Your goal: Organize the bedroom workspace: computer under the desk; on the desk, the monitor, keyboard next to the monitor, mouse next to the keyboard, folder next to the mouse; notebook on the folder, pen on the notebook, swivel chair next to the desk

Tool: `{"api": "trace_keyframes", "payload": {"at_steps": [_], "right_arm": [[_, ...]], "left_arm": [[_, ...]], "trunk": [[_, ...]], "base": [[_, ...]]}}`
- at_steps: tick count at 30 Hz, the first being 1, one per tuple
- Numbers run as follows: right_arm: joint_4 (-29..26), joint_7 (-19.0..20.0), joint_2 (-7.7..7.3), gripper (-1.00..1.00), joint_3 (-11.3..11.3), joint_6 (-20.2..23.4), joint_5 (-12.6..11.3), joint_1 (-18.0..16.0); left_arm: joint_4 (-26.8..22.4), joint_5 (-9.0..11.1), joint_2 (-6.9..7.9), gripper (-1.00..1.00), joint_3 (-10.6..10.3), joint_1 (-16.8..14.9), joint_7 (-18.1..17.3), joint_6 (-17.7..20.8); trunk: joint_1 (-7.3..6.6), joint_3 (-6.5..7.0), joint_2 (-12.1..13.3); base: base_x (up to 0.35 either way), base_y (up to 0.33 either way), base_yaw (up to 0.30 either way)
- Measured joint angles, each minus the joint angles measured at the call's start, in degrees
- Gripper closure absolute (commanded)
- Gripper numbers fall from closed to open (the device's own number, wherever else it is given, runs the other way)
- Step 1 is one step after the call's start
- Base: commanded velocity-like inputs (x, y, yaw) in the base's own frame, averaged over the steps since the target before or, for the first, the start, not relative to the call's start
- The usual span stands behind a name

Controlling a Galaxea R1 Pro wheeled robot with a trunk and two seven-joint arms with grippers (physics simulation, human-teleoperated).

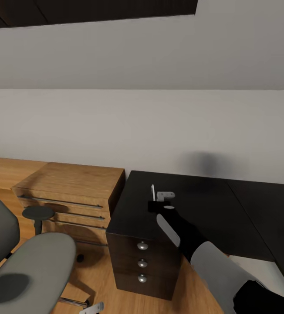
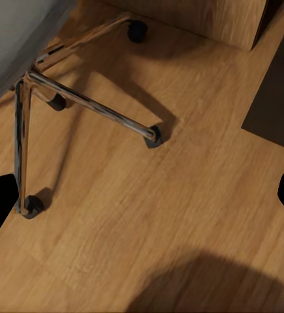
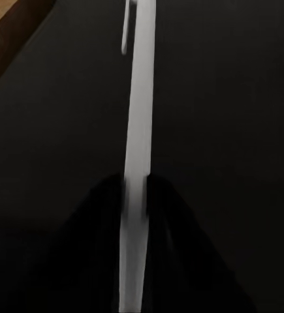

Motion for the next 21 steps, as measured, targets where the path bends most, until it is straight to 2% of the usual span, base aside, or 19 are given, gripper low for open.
{"api": "trace_keyframes", "payload": {"at_steps": [3,5,7,9,10,15,16,18,21], "right_arm": [[-3.1,-1.5,-1.44,1.0,-0.3,0.7,-0.4,0.0],[-6.2,-3.5,-2.99,1.0,-0.5,1.4,-1.4,0.1],[-11.0,-7.4,-6.34,1.0,-0.6,1.8,-4.7,0.2],[-12.8,-8.6,-7.98,1.0,-0.7,1.8,-7.1,0.2],[-14.1,-9.3,-9.44,1.0,-0.7,1.9,-9.6,0.2],[-16.9,-10.3,-12.56,1.0,-0.7,1.8,-15.9,0.3],[-18.2,-10.5,-13.98,1.0,-0.7,1.8,-18.4,0.3],[-19.1,-10.6,-15.03,1.0,-0.7,1.7,-19.8,0.3],[-19.7,-10.6,-15.61,1.0,-0.6,1.7,-20.6,0.3]], "left_arm": [[0.1,0.0,0.0,-1.0,0.0,0.0,0.0,0.1],[0.1,0.1,0.0,-1.0,0.0,0.0,0.0,0.1],[0.1,0.0,-0.04,-1.0,-0.1,0.0,0.0,0.1],[0.1,0.0,-0.05,-1.0,-0.1,0.0,0.1,0.1],[0.1,0.0,-0.06,-1.0,-0.1,0.0,0.1,0.1],[0.1,0.0,-0.08,-1.0,-0.1,0.0,0.2,0.1],[0.1,0.0,-0.08,-1.0,-0.1,0.0,0.3,0.1],[0.1,0.0,-0.08,-1.0,-0.1,0.0,0.3,0.1],[0.1,0.0,-0.05,-1.0,0.0,0.0,0.2,0.0]], "trunk": [[-0.66,0.54,1.2],[-1.1,0.9,2.0],[-1.54,1.26,2.8],[-1.98,1.62,3.6],[-2.2,1.8,4.0],[-3.29,2.7,6.0],[-3.5,2.88,6.4],[-3.93,3.23,7.2],[-4.6,3.77,8.4]], "base": [[0.0,0.0,0.0],[0.0,0.0,0.0],[0.0,0.0,0.0],[0.0,0.0,0.0],[0.0,0.0,0.0],[-0.05,-0.003,0.0],[-0.215,-0.025,0.0],[-0.223,-0.036,0.0],[-0.137,-0.022,0.0]]}}
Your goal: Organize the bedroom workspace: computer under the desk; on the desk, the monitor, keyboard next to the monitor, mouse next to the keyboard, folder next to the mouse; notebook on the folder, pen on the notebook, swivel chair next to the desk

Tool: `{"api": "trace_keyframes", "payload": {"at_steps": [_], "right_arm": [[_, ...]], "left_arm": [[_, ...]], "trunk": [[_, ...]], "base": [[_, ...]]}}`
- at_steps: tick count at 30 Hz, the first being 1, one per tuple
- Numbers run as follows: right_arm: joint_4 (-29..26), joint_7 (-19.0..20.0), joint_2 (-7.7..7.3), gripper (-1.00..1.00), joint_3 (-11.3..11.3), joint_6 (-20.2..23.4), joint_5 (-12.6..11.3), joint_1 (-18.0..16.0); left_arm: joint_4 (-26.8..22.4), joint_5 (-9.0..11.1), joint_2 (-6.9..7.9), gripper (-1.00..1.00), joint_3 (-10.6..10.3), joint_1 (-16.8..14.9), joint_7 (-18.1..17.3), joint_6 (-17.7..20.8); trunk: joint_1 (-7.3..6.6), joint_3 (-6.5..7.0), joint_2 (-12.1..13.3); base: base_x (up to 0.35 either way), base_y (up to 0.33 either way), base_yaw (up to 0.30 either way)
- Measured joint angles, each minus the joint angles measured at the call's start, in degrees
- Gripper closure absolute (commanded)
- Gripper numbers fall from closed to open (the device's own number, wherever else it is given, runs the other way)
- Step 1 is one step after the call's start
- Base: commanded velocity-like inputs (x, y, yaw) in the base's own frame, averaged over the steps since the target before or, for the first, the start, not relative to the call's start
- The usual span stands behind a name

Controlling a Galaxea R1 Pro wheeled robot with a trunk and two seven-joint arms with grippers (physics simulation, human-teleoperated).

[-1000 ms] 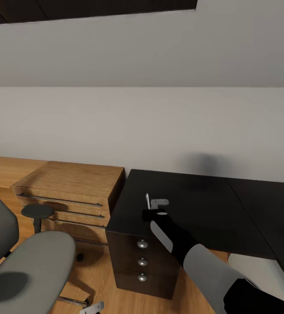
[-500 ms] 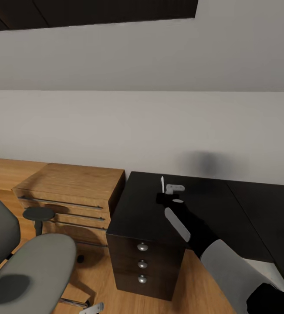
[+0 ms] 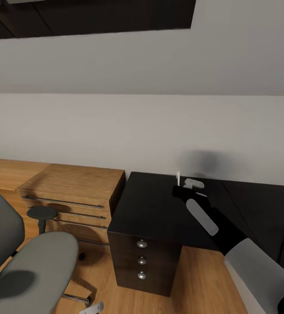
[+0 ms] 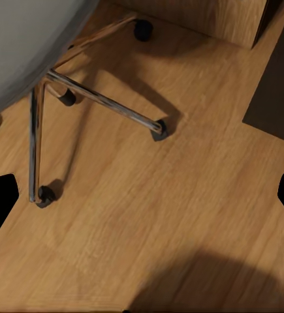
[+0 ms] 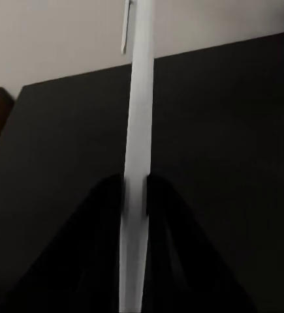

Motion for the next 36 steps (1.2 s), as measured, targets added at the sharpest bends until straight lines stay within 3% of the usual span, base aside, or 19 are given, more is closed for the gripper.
{"api": "trace_keyframes", "payload": {"at_steps": [6,7,16,17,19,28,29,33,36], "right_arm": [[-0.6,0.0,-0.46,1.0,0.0,0.0,-1.9,0.0],[-1.1,0.0,-0.54,1.0,0.0,-0.1,-3.3,0.0],[-2.4,-0.3,-0.76,1.0,-0.1,-0.2,-4.5,0.0],[-2.4,-0.3,-0.77,1.0,-0.1,-0.3,-4.5,0.0],[-2.4,-0.3,-0.74,1.0,-0.1,-0.3,-4.5,0.0],[-3.4,-0.4,-0.76,1.0,-0.1,-0.3,-4.5,0.0],[-3.9,-0.4,-0.79,1.0,-0.2,-0.2,-4.5,0.1],[-3.7,-0.4,-1.66,1.0,-0.2,-0.3,-4.4,0.1],[-3.1,-0.3,-1.84,1.0,-0.2,-0.3,-4.4,0.1]], "left_arm": [[0.0,0.2,0.04,-1.0,0.2,0.0,-0.1,0.0],[0.0,0.2,0.05,-1.0,0.3,0.0,-0.1,0.0],[0.3,0.4,0.22,-1.0,0.7,0.0,-0.3,0.2],[4.2,0.5,-0.07,-1.0,0.6,0.0,-0.8,2.1],[5.4,0.4,-0.31,-1.0,0.5,0.0,-1.9,3.6],[6.7,2.5,-0.15,-1.0,0.6,0.0,-6.7,6.4],[6.8,4.8,0.52,-1.0,1.1,0.0,-8.8,9.1],[6.8,5.6,1.7,-1.0,2.4,0.0,-13.0,11.4],[6.8,5.5,1.73,-1.0,2.5,0.0,-13.2,10.7]], "trunk": [[-1.33,1.08,2.4],[-1.55,1.26,2.8],[-3.53,2.87,6.4],[-3.75,3.05,6.8],[-4.19,3.41,7.6],[-6.17,5.03,11.2],[-6.39,5.21,11.6],[-7.05,5.78,12.9],[-7.05,5.89,12.9]], "base": [[-0.044,-0.007,0.0],[-0.009,-0.002,0.0],[-0.003,0.0,-0.019],[0.0,0.0,-0.168],[0.0,0.0,-0.108],[0.0,0.0,-0.027],[0.0,0.0,-0.001],[0.0,0.0,-0.039],[0.0,0.0,-0.164]]}}
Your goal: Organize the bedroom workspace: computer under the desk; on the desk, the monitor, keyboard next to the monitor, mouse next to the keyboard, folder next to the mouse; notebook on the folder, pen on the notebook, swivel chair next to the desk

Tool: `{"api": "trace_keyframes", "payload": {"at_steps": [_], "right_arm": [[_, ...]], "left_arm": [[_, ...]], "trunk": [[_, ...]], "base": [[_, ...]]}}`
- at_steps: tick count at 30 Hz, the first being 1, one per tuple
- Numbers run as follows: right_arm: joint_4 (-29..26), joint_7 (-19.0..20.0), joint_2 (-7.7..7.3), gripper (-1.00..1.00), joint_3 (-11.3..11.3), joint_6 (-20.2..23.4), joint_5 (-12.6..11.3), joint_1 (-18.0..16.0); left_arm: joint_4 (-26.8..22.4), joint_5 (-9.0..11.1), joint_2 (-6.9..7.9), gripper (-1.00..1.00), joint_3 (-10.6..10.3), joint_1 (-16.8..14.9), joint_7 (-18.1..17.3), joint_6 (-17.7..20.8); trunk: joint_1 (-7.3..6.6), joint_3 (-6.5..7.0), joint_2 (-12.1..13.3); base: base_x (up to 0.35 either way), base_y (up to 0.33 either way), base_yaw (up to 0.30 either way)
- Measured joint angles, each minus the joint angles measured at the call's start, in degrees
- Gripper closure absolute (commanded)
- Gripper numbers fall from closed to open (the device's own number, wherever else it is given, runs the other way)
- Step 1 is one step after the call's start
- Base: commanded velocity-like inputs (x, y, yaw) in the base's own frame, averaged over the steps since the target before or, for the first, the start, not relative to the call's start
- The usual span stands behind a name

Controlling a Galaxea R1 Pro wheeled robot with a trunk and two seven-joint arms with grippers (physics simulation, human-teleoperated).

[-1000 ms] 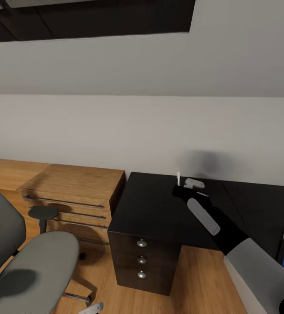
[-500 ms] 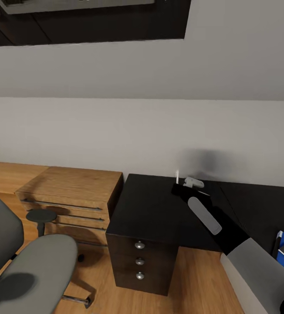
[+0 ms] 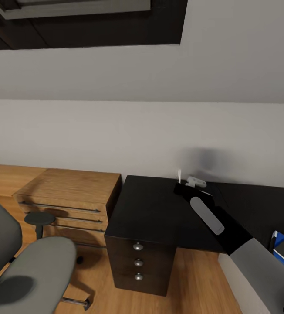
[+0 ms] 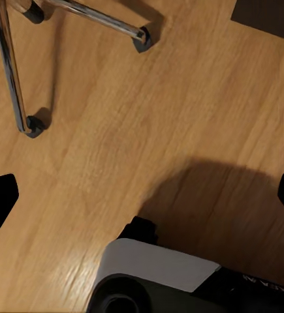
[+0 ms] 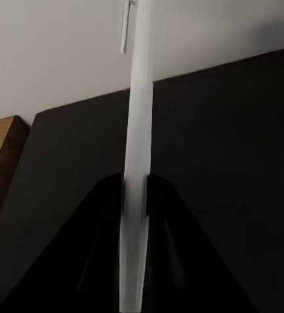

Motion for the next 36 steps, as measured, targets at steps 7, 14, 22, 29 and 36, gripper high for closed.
{"api": "trace_keyframes", "payload": {"at_steps": [7,14,22,29,36], "right_arm": [[0.9,0.2,-1.2,1.0,0.0,-0.2,-0.1,0.0],[2.5,0.5,-1.39,1.0,-0.5,-0.2,-0.1,0.0],[8.0,0.7,-1.44,1.0,-1.1,-0.2,0.4,-0.1],[15.7,3.4,-7.38,1.0,-1.3,-0.2,2.2,-0.1],[22.8,11.3,-10.66,1.0,-1.4,-0.2,2.4,-0.1]], "left_arm": [[0.0,-0.1,0.01,-1.0,0.1,0.0,-0.1,-3.0],[0.0,-0.1,0.01,-1.0,0.1,0.0,-0.1,-3.4],[0.0,-0.1,0.13,-1.0,0.2,0.0,-0.1,-3.4],[0.0,-0.1,0.14,-1.0,0.2,0.0,-0.1,-3.4],[0.0,-0.1,0.18,-1.0,0.1,0.0,-0.1,-3.5]], "trunk": [[0.0,0.32,0.0],[0.0,0.6,0.0],[0.0,0.9,0.0],[0.0,1.17,0.0],[0.0,1.44,0.0]], "base": [[0.0,0.0,-0.239],[0.0,0.0,-0.268],[0.0,0.0,-0.271],[0.0,0.0,-0.271],[0.0,0.0,-0.271]]}}
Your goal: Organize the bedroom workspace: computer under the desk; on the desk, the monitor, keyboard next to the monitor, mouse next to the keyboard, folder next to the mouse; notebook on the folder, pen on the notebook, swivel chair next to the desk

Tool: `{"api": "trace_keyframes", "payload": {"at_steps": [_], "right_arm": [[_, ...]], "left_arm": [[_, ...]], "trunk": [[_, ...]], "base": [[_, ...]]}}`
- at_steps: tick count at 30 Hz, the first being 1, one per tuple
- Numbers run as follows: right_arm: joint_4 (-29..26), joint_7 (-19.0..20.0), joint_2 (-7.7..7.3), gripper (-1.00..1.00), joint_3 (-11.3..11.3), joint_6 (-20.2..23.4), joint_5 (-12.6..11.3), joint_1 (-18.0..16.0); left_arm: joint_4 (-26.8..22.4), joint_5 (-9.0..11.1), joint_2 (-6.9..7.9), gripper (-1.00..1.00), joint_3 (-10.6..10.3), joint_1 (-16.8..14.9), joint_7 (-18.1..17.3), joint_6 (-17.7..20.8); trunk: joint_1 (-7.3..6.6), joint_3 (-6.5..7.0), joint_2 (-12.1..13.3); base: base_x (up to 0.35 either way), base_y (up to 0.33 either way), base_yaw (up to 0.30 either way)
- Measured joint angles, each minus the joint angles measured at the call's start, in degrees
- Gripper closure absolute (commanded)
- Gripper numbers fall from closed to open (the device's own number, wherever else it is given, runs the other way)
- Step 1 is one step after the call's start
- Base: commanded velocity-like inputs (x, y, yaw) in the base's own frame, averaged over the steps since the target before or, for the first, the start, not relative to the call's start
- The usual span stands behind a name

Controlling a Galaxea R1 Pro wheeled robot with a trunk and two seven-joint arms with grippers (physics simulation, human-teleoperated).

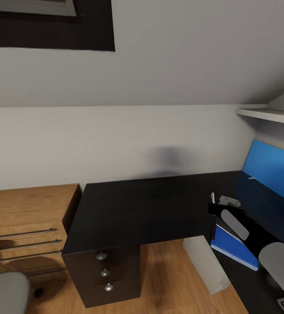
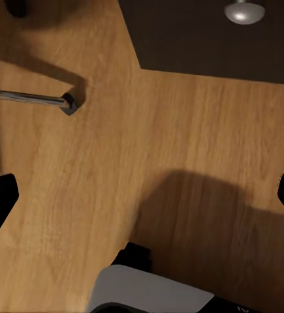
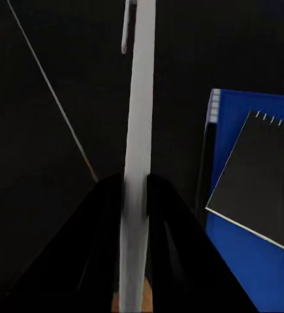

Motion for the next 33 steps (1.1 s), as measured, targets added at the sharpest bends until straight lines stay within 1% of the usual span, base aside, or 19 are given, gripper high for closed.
{"api": "trace_keyframes", "payload": {"at_steps": [2,5,9,15,17,21,23,28,33], "right_arm": [[0.6,0.4,-0.12,1.0,0.0,0.0,0.0,0.0],[1.4,1.1,-0.91,1.0,0.0,0.0,0.1,0.0],[1.6,1.3,-1.41,1.0,0.0,0.0,0.1,0.0],[2.2,1.4,-1.55,1.0,0.0,0.0,0.3,0.0],[3.5,1.4,-1.5,1.0,0.0,0.0,1.3,0.0],[4.7,1.5,-1.35,1.0,0.0,-0.1,3.6,0.0],[4.8,1.5,-1.28,1.0,0.0,-0.1,4.2,0.0],[5.2,1.4,-1.0,1.0,0.1,-0.1,4.8,0.0],[5.4,1.4,-0.23,1.0,0.4,-0.1,5.2,0.0]], "left_arm": [[0.0,0.0,0.0,-1.0,0.0,0.0,0.0,0.0],[0.0,0.0,0.01,-1.0,0.0,0.0,0.1,0.0],[0.0,0.0,0.01,-1.0,0.0,0.0,0.1,0.0],[0.0,0.0,0.01,-1.0,0.0,0.0,0.2,-0.2],[0.0,0.0,-0.02,-1.0,-0.1,0.0,0.2,-1.3],[0.0,-0.1,-0.07,-1.0,-0.3,0.0,0.2,-3.3],[0.0,-0.1,-0.07,-1.0,-0.4,0.0,0.2,-3.8],[-0.2,-0.1,-0.12,-1.0,-0.4,0.0,0.2,-4.2],[-0.3,-0.2,-0.16,-1.0,-0.4,0.0,0.1,-4.3]], "trunk": [[0.0,0.08,0.0],[0.0,0.19,0.0],[0.0,0.34,0.0],[0.0,0.57,0.0],[0.0,0.61,0.0],[0.0,0.64,0.0],[0.0,0.65,0.0],[0.0,0.65,0.0],[0.0,0.65,0.0]], "base": [[0.0,0.0,-0.271],[0.0,0.0,-0.271],[0.0,0.0,-0.272],[0.0,0.0,-0.273],[0.0,0.0,-0.198],[0.0,0.0,-0.076],[0.0,0.0,-0.027],[0.0,0.0,-0.008],[0.0,0.0,-0.001]]}}
